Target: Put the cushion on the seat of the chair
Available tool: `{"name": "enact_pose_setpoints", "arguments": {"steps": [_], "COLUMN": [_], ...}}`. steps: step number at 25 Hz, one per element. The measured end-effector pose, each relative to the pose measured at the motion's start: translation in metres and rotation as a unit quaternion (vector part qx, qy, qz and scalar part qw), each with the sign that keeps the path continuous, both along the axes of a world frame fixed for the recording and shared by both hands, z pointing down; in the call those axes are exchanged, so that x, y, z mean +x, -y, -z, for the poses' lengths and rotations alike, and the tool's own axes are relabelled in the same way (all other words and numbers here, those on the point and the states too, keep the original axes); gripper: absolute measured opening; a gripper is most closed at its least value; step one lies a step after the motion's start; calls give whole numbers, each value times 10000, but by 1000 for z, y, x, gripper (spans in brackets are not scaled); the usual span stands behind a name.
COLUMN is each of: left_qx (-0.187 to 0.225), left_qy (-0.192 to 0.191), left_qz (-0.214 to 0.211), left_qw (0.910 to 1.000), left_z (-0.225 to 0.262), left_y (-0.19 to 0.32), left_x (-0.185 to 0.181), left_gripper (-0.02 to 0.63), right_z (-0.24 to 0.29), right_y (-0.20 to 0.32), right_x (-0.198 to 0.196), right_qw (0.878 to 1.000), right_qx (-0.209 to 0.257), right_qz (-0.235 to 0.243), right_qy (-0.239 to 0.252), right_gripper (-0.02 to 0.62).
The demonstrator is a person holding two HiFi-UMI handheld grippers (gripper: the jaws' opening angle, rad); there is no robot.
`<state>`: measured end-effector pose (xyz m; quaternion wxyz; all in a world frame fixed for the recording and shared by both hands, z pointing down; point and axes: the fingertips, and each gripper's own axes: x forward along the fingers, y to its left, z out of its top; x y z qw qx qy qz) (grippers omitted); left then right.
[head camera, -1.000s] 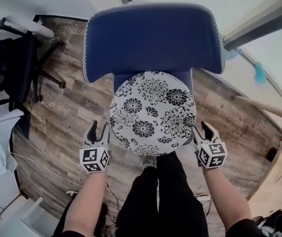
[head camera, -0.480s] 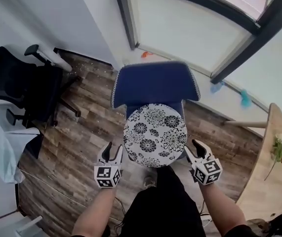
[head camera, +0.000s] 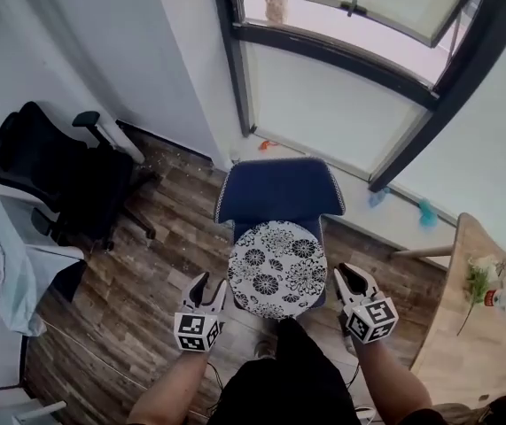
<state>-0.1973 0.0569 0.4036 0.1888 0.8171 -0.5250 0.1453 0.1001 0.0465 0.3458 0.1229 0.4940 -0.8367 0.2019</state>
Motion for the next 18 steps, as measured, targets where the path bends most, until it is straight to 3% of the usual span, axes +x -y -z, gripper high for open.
{"name": "enact_pose_setpoints", "arguments": {"steps": [8, 12, 18], "left_qx": [1179, 1313, 1514], "left_qy": [-21, -163, -426], "left_qz": [-144, -15, -211], "left_qw": [9929, 9912, 9873], "left_z": [127, 153, 191], "left_y": [6, 2, -5], "left_x": [-2, -3, 9], "left_gripper": [127, 50, 6], "right_z": [82, 125, 158], "right_y": [-8, -13, -19], "right_x": [-10, -11, -4], "right_qw": [9986, 9960, 9940], "right_qx": [487, 780, 1048], "right_qz": [-49, -123, -97], "right_qy": [206, 428, 312], "right_gripper": [54, 51, 41]}}
